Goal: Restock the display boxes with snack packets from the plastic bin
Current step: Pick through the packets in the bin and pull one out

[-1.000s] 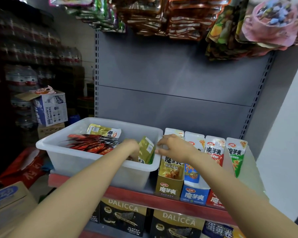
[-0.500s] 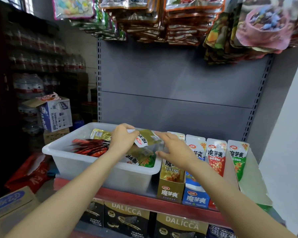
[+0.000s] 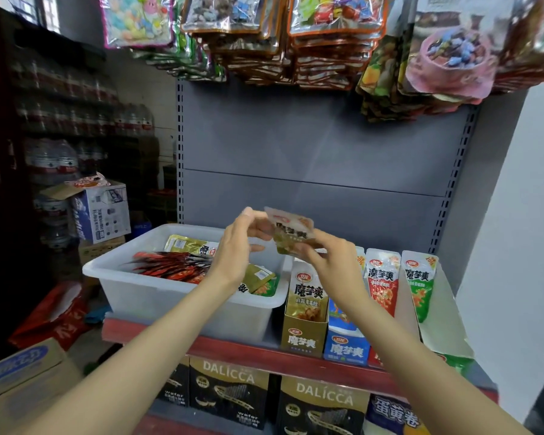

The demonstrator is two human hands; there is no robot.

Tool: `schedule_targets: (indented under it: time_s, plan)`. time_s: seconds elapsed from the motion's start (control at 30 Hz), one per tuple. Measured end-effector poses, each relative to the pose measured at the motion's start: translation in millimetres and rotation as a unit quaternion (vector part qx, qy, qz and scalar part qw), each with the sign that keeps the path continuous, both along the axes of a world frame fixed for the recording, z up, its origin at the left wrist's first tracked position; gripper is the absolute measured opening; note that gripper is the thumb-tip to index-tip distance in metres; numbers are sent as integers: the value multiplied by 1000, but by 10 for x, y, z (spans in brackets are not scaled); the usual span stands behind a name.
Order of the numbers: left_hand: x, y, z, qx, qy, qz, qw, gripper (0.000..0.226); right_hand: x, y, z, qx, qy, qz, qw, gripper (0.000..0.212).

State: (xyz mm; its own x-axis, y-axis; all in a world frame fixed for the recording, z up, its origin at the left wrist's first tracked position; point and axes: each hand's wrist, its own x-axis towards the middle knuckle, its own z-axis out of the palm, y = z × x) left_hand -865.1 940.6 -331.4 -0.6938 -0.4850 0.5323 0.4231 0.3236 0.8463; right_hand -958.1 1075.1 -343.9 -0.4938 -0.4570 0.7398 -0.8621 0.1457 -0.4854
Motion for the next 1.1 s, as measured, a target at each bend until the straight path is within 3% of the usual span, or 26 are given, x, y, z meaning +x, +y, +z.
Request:
schedule_targets:
  time_s: [0.07, 0.13, 0.2, 0.33, 0.47, 0.6, 0.73, 0.87, 0.97, 1.03, 1.1]
  plan:
    - [21, 37, -14, -40, 2, -16, 999, 31, 54, 126, 27, -27, -39, 19, 999, 20]
    - [11, 41, -32, -138, -23, 7, 990, 18, 66, 226, 28, -22, -90, 57, 994, 21]
    - [-21, 53, -63, -193, -39, 24, 980, 20, 29, 292, -22, -2, -133, 77, 988, 22]
    - [-97, 133, -122, -215, -75, 37, 973, 9, -97, 377, -129, 21, -139, 32, 990, 12]
    - [-194, 158, -146, -228, -92, 61, 967, 18, -128, 402, -124, 30, -140, 26, 989, 15]
    - [-251, 132, -134, -234, -103, 65, 965, 11, -166, 383, -121, 27, -146, 18, 989, 10]
    - [-264, 65, -119, -263, -111, 65, 956, 24, -186, 366, -124, 11, -166, 32, 985, 17]
    - [-338, 47, -189, -267, -135, 53, 953, 7, -266, 356, -191, 40, -199, 5, 979, 6]
    - [-379, 58, -232, -275, -161, 41, 947, 4, -296, 365, -258, 43, -191, -14, 980, 15]
    - [-391, 68, -253, -286, -189, 27, 939, 7, -284, 379, -283, 8, -195, -4, 981, 47]
    - [-403, 65, -284, -289, -202, 19, 936, 8, -268, 386, -285, -22, -186, 7, 982, 63]
